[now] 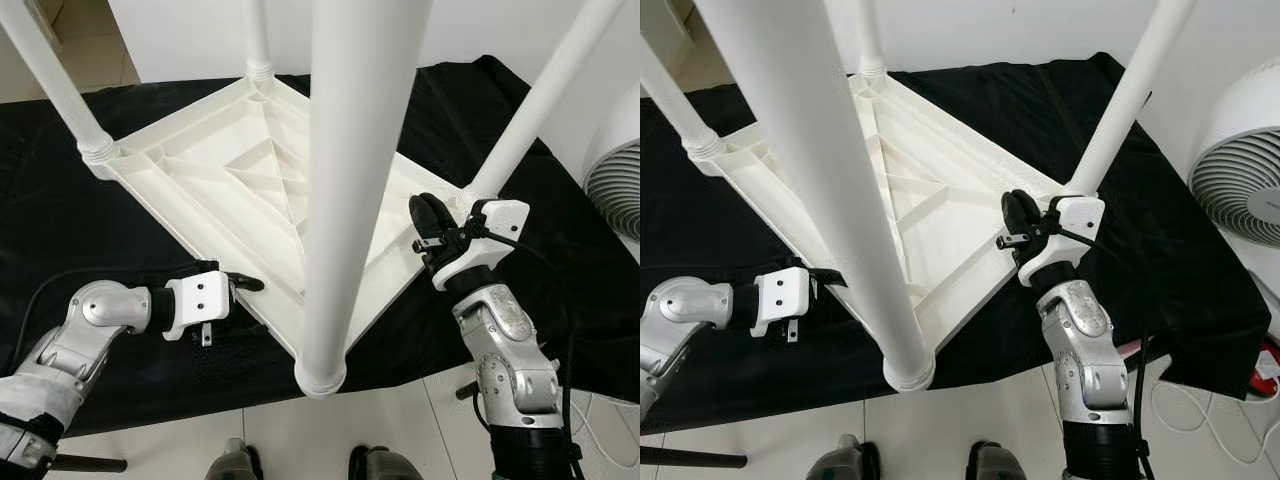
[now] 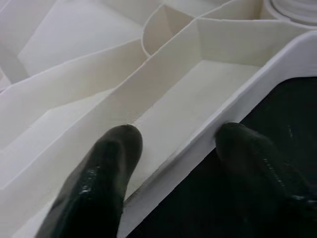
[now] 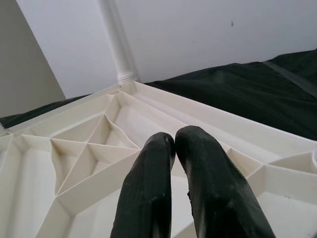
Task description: Building children table
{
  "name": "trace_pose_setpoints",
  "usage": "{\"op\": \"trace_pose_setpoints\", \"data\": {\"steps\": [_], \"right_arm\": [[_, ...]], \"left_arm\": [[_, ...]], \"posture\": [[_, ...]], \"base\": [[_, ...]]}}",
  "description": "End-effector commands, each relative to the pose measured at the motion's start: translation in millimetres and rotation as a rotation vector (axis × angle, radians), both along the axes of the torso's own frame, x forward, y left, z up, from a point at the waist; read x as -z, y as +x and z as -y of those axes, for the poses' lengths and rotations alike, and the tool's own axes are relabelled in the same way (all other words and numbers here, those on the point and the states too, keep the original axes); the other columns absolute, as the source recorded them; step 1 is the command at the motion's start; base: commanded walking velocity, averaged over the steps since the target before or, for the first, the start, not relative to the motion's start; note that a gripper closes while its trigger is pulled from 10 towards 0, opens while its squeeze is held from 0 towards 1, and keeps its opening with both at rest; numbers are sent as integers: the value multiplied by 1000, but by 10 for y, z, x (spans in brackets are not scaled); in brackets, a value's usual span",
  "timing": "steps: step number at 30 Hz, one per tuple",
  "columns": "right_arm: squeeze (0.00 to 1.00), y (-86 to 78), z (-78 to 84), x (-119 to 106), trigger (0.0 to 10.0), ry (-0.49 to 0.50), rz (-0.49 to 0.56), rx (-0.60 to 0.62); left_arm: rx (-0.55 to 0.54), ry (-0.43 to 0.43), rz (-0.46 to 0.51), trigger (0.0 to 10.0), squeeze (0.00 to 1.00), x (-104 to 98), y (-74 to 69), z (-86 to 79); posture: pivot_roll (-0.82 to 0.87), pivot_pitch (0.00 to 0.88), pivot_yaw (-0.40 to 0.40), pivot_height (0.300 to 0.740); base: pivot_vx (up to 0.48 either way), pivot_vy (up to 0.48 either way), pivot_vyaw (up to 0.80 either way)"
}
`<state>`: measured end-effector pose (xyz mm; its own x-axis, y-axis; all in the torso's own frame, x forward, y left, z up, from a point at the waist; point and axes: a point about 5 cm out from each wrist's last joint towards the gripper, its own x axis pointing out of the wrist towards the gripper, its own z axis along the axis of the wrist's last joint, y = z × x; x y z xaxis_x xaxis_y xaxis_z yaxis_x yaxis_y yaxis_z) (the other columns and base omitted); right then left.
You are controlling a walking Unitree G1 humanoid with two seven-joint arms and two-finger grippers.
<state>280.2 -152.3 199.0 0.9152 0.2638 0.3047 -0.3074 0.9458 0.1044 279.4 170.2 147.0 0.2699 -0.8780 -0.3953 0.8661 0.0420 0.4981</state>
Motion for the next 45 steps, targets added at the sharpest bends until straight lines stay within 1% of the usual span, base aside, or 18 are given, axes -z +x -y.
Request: {"op": "trace_pose_setpoints", "data": {"steps": [1,5,6,17,20,23,28,30,31,32,35,37,40,41,42,43,44,45], "right_arm": [[0,-33,-7,3,10000,-5,3,4],[0,-46,-12,14,10000,-2,0,8],[0,-50,-14,17,10000,-1,0,8],[0,-41,-1,7,10000,1,2,22],[0,-30,20,-6,10000,4,6,40],[0,-28,26,-11,10000,5,7,46],[0,-22,25,-16,10000,7,8,52],[0,-17,19,-20,10000,9,8,54],[0,-17,19,-20,10000,9,8,54],[0,-14,17,-23,10000,11,9,55],[0,-8,16,-27,10000,12,11,59],[0,-2,19,-32,10000,11,12,65],[0,0,20,-33,10000,11,13,68],[0,3,22,-36,10000,10,14,73],[0,4,26,-37,10000,8,15,79],[0,4,26,-37,10000,8,15,79],[0,3,34,-35,10000,7,14,86],[0,0,50,-24,10000,3,10,98]], "left_arm": [[72,74,-144,0,0,192,-107,-29],[82,81,-156,78,0,196,-116,-36],[86,81,-158,1529,0,200,-123,-34],[61,61,-157,1686,0,216,-84,-20],[10,27,-150,1961,0,203,-16,-27],[-26,-7,-143,1608,0,176,36,-19],[-104,-76,-125,2039,0,110,156,-13],[-171,-113,-99,2392,0,64,266,-37],[-171,-113,-99,2392,0,64,266,-37],[-197,-118,-81,1294,0,47,313,-57],[-229,-125,-62,1412,0,27,373,-88],[-250,-130,-56,431,0,14,417,-112],[-258,-132,-55,431,0,9,434,-120],[-257,-135,-51,2824,0,-4,437,-123],[-247,-138,-43,7647,0,-20,427,-119],[-247,-138,-43,7647,0,-20,427,-119],[-230,-145,-37,10000,0,-40,407,-109],[-218,-148,-35,10000,0,-61,381,-105]], "posture": [[-33,166,66,740],[-33,166,73,740],[-34,165,74,740],[-36,170,72,740],[-36,173,69,740],[-34,176,67,740],[-33,178,67,740],[-35,179,64,740],[-35,179,64,740],[-35,179,64,740],[-35,179,64,740],[-35,179,64,740],[-35,179,64,740],[-41,177,65,740],[-41,177,65,740],[-41,177,65,740],[-41,177,65,740],[-41,177,65,740]], "base": [[0,0,0],[0,0,0],[0,0,0],[0,0,0],[0,0,0],[0,0,0],[0,0,0],[0,0,0],[0,0,0],[0,0,0],[0,0,0],[0,0,0],[0,0,0],[0,0,0],[0,0,0],[0,0,0],[0,0,0],[0,0,0]]}}
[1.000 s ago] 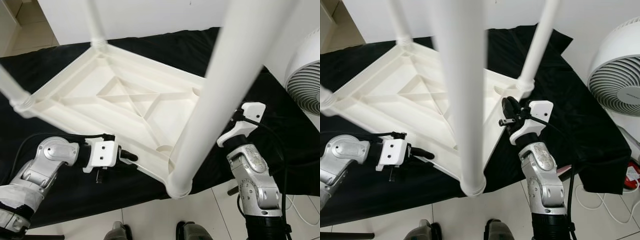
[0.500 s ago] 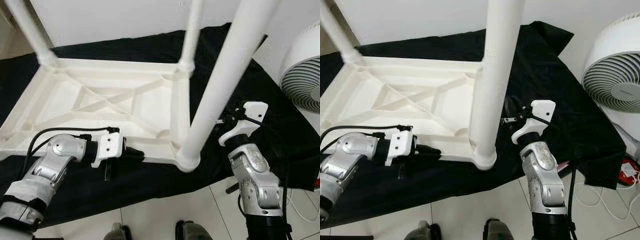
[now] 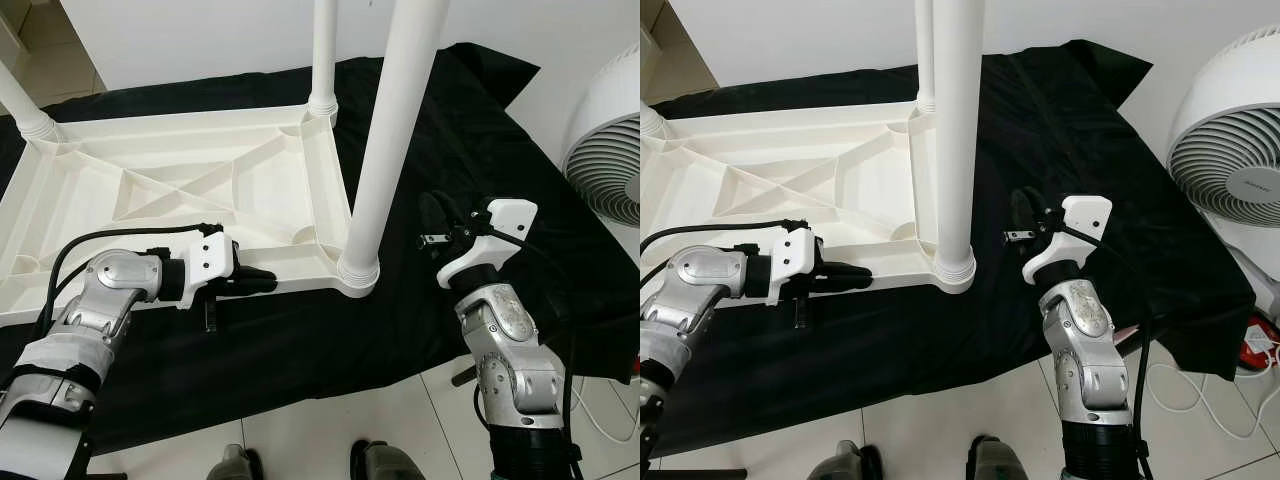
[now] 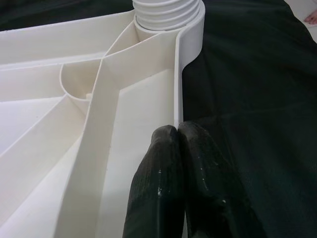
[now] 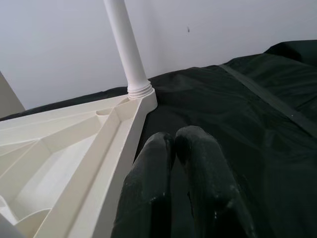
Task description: Building children table
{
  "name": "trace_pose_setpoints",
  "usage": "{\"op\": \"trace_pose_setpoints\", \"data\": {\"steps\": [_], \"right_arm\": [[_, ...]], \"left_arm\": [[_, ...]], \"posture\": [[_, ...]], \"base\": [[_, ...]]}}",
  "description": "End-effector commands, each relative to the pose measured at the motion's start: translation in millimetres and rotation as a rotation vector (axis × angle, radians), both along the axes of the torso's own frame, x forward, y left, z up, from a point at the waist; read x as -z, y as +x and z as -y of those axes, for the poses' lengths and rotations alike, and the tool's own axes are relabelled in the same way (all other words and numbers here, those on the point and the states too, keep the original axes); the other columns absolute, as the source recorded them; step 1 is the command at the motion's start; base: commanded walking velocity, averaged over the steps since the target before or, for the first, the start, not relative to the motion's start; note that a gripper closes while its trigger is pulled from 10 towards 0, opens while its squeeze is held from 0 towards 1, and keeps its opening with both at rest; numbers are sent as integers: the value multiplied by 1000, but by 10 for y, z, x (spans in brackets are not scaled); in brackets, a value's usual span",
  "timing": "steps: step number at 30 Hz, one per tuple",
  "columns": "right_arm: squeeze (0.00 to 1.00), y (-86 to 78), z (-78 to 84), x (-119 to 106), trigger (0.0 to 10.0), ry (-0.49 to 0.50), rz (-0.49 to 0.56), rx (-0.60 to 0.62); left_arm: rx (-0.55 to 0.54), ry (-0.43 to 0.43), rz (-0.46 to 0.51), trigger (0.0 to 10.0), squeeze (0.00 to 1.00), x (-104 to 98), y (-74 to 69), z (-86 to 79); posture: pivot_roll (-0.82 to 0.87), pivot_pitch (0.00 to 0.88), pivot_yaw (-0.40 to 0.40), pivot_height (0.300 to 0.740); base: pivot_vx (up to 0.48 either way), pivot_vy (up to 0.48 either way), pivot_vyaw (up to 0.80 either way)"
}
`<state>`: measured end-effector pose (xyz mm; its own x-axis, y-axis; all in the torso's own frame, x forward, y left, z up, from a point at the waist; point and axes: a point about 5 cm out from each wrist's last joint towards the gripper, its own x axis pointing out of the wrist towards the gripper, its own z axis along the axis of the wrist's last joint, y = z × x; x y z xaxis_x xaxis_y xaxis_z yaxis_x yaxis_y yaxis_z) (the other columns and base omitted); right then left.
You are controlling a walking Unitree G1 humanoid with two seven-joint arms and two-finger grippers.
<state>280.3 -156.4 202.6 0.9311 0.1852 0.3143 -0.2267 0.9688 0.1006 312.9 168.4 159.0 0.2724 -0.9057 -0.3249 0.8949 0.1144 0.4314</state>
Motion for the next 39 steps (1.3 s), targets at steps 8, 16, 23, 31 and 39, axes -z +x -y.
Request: {"op": "trace_pose_setpoints", "data": {"steps": [8,16,23,31,39], "right_arm": [[0,-16,30,44,10000,0,-12,29],[1000,-14,48,90,10000,47,-23,12],[1000,-30,55,141,10000,36,-36,0],[0,-74,244,309,10000,-28,-93,56],[0,-117,360,406,10000,-99,-122,40]], "left_arm": [[-164,-81,-5,10000,302,-20,-19,-140],[-209,-235,-63,10000,1000,-145,-249,-145],[-277,-284,-105,10000,0,-153,-448,-190],[-354,-373,-147,10000,0,-93,-700,-88],[-444,-501,-216,10000,0,-74,-837,189]], "posture": [[-40,178,70,740],[-40,178,70,740],[-18,174,65,740],[-12,165,61,740],[-16,156,50,740]], "base": [[0,0,0],[0,0,0],[0,0,0],[0,0,0],[0,0,0]]}}
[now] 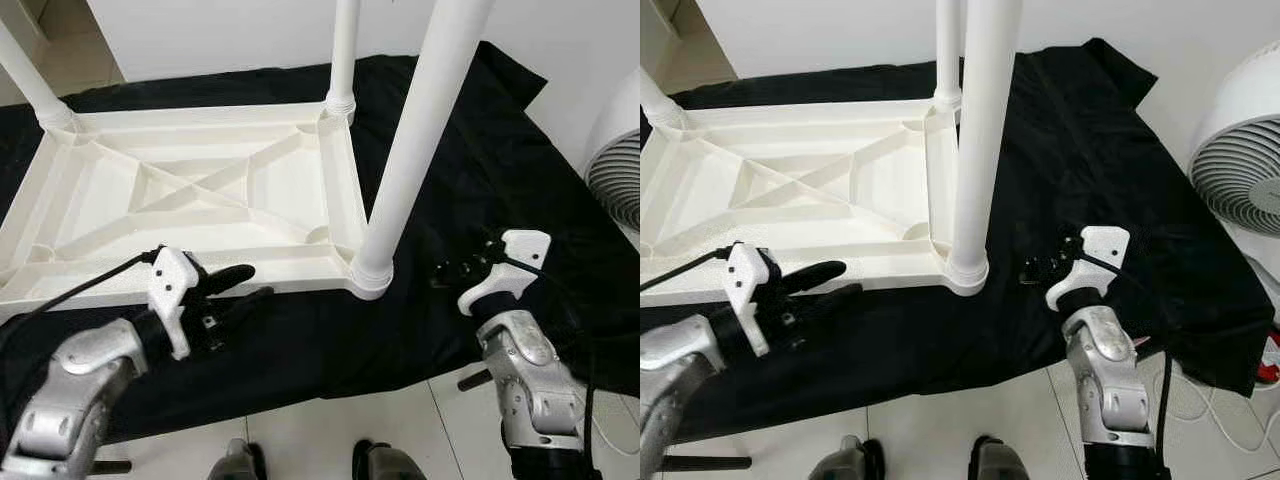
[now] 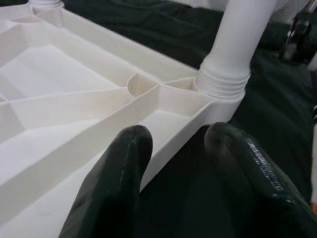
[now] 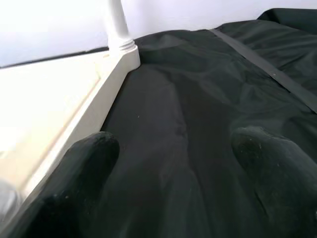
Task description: Building children table
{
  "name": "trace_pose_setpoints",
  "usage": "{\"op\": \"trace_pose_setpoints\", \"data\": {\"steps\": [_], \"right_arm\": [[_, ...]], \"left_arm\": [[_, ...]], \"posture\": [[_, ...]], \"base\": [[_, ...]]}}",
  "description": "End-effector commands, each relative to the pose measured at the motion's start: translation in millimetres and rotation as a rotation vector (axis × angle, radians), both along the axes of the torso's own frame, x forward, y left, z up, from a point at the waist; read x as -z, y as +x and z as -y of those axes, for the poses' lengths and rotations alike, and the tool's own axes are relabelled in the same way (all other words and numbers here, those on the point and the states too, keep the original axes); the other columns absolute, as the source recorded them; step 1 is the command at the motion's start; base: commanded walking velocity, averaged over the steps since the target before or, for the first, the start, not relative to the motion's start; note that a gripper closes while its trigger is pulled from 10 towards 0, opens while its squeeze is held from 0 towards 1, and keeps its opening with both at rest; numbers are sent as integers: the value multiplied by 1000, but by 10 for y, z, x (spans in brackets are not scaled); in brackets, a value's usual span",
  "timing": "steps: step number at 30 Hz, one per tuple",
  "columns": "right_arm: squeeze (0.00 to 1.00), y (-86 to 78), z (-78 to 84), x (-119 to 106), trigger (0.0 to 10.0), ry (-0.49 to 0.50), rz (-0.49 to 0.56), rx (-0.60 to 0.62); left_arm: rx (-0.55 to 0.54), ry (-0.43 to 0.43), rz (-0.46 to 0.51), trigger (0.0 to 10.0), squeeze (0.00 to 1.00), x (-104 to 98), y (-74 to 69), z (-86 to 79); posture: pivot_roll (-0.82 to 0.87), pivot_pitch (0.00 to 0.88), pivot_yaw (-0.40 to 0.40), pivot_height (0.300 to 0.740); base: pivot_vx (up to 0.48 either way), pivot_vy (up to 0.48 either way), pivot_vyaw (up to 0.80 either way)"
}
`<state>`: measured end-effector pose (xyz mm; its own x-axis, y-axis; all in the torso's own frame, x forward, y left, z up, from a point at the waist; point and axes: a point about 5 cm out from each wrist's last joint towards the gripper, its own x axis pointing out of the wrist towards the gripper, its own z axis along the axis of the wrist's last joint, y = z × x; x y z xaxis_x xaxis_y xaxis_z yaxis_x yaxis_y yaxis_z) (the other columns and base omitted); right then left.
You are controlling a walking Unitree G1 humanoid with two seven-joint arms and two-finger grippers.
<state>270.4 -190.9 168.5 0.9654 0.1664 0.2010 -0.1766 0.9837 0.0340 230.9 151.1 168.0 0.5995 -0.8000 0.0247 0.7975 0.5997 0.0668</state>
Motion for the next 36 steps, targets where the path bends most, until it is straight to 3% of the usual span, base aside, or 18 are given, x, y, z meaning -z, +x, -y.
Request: {"op": "trace_pose_setpoints", "data": {"steps": [1,9,15,19,22,27,29,31,36], "right_arm": [[0,-20,25,75,10000,-17,-25,-10],[0,-24,9,103,10000,-55,-37,-81],[0,-59,-18,122,10000,-128,-60,-223],[0,-64,-6,123,10000,-147,-69,-262],[0,-100,-26,98,10000,-197,-90,-407],[0,-118,-72,66,10000,-230,-107,-543],[0,-118,-72,66,10000,-230,-107,-543],[0,-80,-115,40,10000,-259,-105,-611],[0,15,-167,20,10000,-272,-93,-644]], "left_arm": [[-20,-25,-37,10000,0,9,-37,60],[-7,-32,-34,10000,0,-13,-91,232],[-89,-36,-26,10000,0,-33,-91,373],[-123,-35,-30,10000,0,-34,-84,405],[-177,-23,-14,10000,0,-60,-52,444],[-217,-8,-13,10000,0,-60,-17,472],[-217,-8,-13,10000,0,-60,-17,472],[-262,-6,-8,10000,0,-67,22,474],[-299,27,7,10000,0,-59,52,491]], "posture": [[-14,152,45,740],[-17,146,41,740],[-16,148,33,740],[-17,148,29,740],[-15,148,19,740],[-14,144,11,740],[-14,144,11,740],[-12,141,-2,740],[-11,141,-14,740]], "base": [[0,0,0],[0,0,0],[0,0,0],[0,0,0],[0,0,0],[0,0,0],[0,0,0],[0,0,0],[0,0,0]]}}
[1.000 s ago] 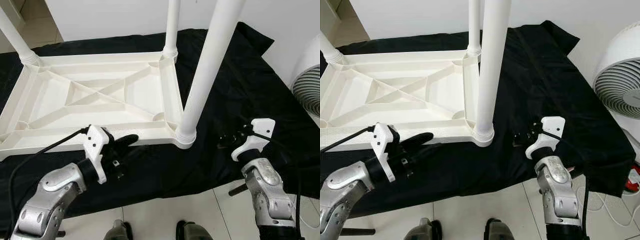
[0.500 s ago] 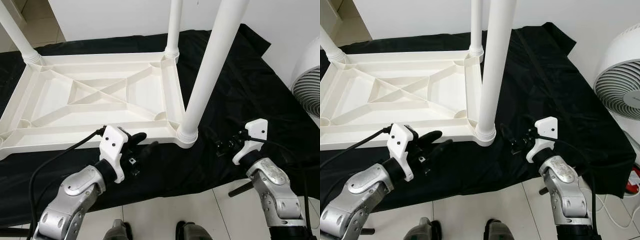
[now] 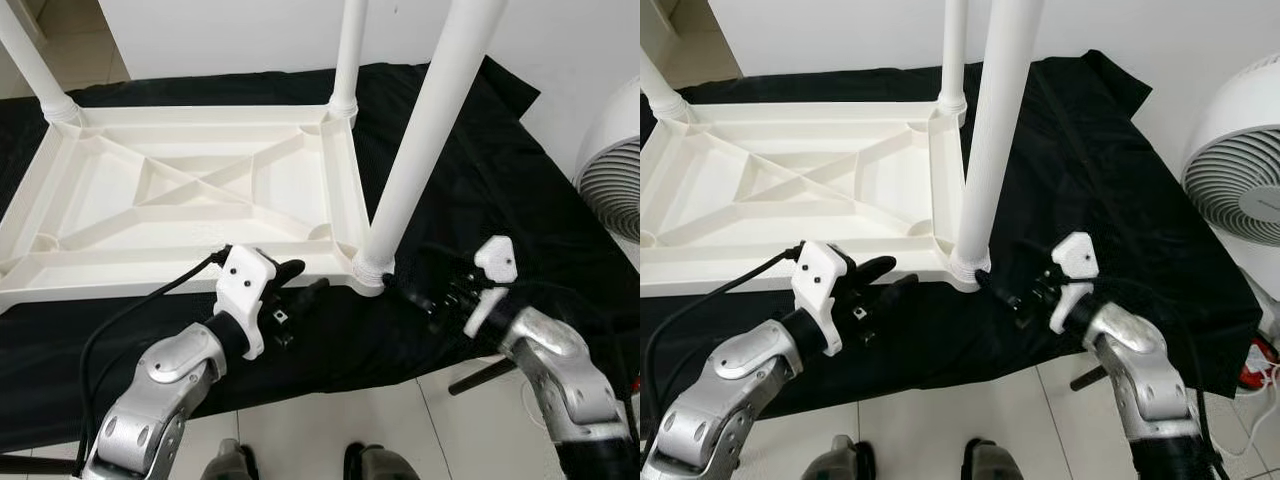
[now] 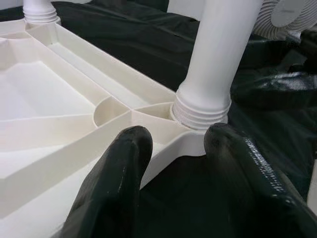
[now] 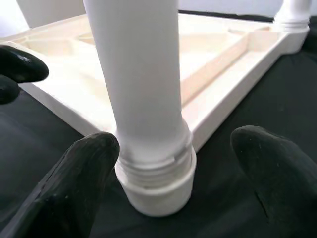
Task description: Building children table
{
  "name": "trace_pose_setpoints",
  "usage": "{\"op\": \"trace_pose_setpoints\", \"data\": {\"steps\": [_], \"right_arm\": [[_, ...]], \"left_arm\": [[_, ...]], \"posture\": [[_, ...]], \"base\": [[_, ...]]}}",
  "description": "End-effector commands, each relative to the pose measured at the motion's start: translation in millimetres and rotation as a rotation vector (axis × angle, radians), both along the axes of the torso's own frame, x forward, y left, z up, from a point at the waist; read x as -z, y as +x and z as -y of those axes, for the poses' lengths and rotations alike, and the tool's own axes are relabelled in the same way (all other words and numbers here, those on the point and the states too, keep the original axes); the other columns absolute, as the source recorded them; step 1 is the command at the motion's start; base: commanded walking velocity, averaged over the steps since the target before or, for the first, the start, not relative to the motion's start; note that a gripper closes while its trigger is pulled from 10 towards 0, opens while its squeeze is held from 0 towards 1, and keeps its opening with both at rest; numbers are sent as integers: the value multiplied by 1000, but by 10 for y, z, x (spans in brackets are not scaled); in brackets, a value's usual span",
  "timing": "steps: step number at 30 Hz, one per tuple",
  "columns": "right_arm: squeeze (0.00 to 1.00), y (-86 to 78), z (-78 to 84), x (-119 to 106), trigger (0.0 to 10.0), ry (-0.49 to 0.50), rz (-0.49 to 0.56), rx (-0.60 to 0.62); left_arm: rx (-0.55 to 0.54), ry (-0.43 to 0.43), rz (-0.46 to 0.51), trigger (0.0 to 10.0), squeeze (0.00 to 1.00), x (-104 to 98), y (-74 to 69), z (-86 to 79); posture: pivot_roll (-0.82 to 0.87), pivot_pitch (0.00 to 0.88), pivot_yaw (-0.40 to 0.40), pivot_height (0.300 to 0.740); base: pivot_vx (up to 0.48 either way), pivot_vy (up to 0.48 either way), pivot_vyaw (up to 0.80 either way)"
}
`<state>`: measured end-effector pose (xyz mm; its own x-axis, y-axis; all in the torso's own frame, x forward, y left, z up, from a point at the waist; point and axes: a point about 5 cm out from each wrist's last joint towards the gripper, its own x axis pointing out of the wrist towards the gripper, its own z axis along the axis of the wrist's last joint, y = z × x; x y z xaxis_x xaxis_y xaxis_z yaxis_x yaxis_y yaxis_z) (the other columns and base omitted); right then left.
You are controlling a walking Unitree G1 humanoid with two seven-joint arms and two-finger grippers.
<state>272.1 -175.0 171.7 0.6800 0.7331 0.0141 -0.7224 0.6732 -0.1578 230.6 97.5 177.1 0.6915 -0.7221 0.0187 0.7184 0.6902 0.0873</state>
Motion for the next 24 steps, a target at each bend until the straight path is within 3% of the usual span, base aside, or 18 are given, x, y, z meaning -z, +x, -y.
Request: {"op": "trace_pose_setpoints", "data": {"steps": [1,17,24], "right_arm": [[0,-3,-8,52,10000,-14,-17,-15],[0,494,-282,-107,10000,25,84,-22],[0,553,-331,-96,10000,46,87,-18]], "left_arm": [[-178,7,-3,10000,0,31,55,-45],[-220,19,125,10000,0,-79,148,124],[-206,20,126,10000,0,-96,160,154]], "posture": [[-11,141,-14,740],[-2,131,-24,740],[9,125,-21,740]], "base": [[0,0,0],[0,0,0],[0,0,0]]}}
